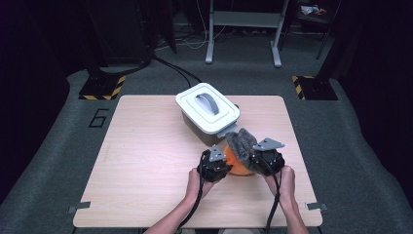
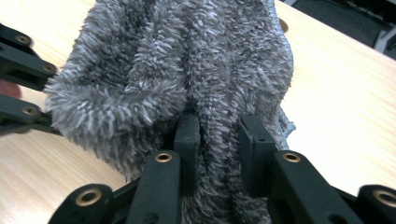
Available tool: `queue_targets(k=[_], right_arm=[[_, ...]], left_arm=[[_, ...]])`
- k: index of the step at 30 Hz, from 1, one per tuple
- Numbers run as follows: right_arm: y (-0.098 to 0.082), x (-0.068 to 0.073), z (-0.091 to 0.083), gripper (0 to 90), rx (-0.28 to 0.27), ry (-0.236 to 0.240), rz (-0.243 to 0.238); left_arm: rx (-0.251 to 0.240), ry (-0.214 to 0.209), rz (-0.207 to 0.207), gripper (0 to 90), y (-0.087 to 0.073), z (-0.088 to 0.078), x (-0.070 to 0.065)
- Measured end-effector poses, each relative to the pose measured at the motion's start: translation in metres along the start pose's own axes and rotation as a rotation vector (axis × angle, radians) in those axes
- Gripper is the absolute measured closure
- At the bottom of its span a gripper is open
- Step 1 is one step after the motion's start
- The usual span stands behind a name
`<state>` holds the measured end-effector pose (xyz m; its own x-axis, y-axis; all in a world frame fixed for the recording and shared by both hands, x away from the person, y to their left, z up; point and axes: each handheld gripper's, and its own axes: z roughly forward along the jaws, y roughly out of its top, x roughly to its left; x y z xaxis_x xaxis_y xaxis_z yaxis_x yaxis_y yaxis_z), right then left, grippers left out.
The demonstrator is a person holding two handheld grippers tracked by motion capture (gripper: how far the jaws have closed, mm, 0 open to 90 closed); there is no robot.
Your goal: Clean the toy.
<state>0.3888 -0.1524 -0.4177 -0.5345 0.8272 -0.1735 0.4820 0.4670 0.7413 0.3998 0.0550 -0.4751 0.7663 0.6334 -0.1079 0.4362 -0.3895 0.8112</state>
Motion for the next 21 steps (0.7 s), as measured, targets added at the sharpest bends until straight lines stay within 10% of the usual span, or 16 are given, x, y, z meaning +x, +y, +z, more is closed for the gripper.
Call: queue_targets(k=[21], right_arm=[[-0.050,-0.046,0.033,71.9,0.149,-0.065,0.173]], left_arm=[[0.003,-0.001,-0.001,77.7,-0.001,0.002,0.005]])
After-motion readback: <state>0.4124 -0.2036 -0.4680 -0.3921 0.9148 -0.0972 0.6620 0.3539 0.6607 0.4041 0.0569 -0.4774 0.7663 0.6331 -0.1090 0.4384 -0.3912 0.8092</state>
